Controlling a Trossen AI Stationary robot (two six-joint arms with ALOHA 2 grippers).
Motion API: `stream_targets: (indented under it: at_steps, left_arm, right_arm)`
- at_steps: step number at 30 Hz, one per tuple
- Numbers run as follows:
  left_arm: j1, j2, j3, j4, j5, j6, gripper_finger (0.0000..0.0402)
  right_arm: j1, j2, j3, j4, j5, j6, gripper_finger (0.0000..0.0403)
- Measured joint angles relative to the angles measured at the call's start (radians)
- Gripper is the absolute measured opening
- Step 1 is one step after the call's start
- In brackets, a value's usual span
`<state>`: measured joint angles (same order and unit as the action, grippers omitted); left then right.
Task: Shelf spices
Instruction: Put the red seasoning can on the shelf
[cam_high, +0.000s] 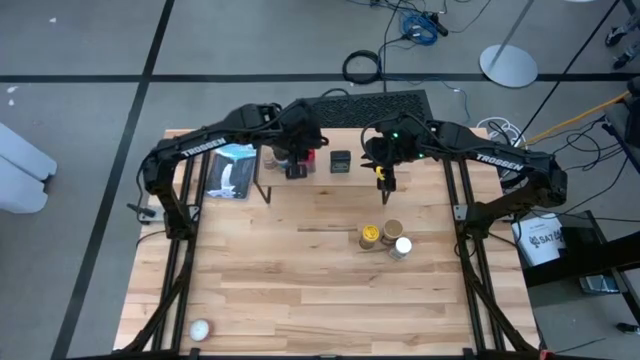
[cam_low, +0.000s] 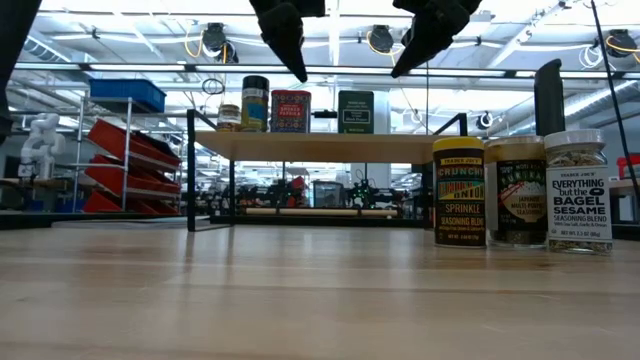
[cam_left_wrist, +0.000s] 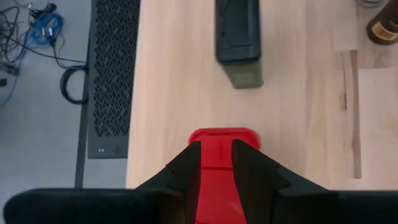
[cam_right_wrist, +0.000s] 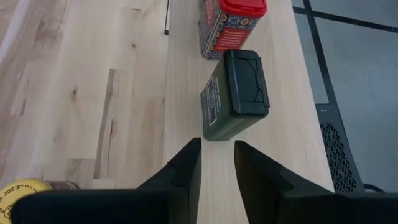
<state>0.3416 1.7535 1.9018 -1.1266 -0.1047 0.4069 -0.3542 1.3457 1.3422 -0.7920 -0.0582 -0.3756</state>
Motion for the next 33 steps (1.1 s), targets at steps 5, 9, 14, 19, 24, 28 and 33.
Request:
stream_targets:
  at_steps: [5,9,14,19,24,28,33]
  left_arm:
    - [0.019,0.0,0.0,-0.005,0.042,0.002,0.0097]
    - [0.018,0.0,0.0,-0.014,0.076,0.023,0.0097]
    - [0.019,0.0,0.0,-0.024,0.077,0.045,0.0097]
    - [0.026,0.0,0.0,-0.04,0.078,0.046,0.0097]
    - [0.026,0.0,0.0,-0.038,0.078,0.046,0.0097]
    - [0.026,0.0,0.0,-0.042,0.078,0.046,0.0097]
    - [0.029,0.0,-0.04,-0.04,0.078,0.046,0.0097]
  right_arm:
    - [0.0,0.0,0.0,-0.005,0.001,0.0,0.0082]
    - [0.0,0.0,0.0,-0.011,0.0,0.0,0.0082]
    - [0.0,0.0,0.0,-0.012,0.001,0.0,0.0082]
    - [0.001,0.0,0.0,-0.013,0.0,0.0,0.0082]
    - [0.001,0.0,0.0,-0.013,0.0,0.0,0.0082]
    - [0.001,0.0,0.0,-0.013,0.0,0.0,0.0082]
    - [0.001,0.0,0.0,-0.015,0.001,0.003,0.0082]
